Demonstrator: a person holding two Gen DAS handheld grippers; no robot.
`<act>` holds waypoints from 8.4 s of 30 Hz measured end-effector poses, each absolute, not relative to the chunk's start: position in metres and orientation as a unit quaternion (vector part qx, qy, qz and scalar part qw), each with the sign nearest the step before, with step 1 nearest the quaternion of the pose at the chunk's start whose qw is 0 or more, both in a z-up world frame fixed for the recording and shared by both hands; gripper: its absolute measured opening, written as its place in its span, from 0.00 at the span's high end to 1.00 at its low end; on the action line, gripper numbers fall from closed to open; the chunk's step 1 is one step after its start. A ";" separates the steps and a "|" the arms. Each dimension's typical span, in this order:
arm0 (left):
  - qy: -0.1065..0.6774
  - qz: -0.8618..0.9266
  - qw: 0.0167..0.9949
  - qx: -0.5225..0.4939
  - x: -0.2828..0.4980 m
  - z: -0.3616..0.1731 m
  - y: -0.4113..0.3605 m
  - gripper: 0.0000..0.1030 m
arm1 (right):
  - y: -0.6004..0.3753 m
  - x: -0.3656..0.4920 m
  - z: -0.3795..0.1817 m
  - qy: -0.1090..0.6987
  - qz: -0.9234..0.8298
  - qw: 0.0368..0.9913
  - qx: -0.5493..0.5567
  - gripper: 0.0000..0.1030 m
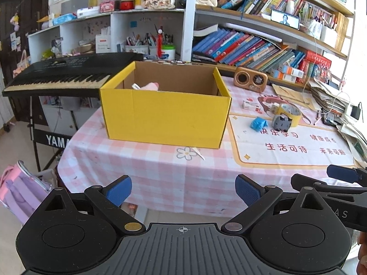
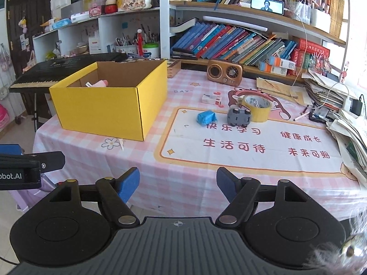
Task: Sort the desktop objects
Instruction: 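Open both tools and withdraw them from the yellow box, then move both tools toward the blue cloth and grey toy truck, then grasp the blue cloth with left tool while right tool grasps the grey toy truck, then lift the cloth with left tool while right tool carries the truck toward the yellow box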
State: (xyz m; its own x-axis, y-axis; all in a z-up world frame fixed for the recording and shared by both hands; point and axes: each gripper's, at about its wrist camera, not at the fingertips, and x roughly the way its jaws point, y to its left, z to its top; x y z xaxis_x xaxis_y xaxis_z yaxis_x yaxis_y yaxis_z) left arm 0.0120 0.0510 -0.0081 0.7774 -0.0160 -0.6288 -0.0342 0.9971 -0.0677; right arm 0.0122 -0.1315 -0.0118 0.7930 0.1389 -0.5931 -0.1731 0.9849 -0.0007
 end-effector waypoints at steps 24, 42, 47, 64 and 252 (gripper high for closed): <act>0.345 -0.075 0.936 -0.005 0.043 -0.013 -0.009 0.04 | -0.192 0.016 -0.019 0.328 -0.001 0.944 0.005 0.24; 0.363 -0.099 0.926 -0.005 0.085 -0.019 -0.061 0.04 | -0.243 0.054 -0.021 0.349 -0.020 0.937 0.005 0.22; 0.370 -0.099 0.924 -0.005 0.100 -0.022 -0.077 0.04 | -0.259 0.072 -0.023 0.357 -0.016 0.934 0.005 0.22; 0.387 -0.057 0.920 -0.008 0.150 -0.030 -0.121 0.04 | -0.308 0.140 -0.040 0.388 0.029 0.921 0.016 0.21; 0.336 0.021 0.934 -0.121 0.002 -0.012 0.088 0.64 | -0.092 0.038 -0.018 0.380 0.231 0.895 -0.020 0.41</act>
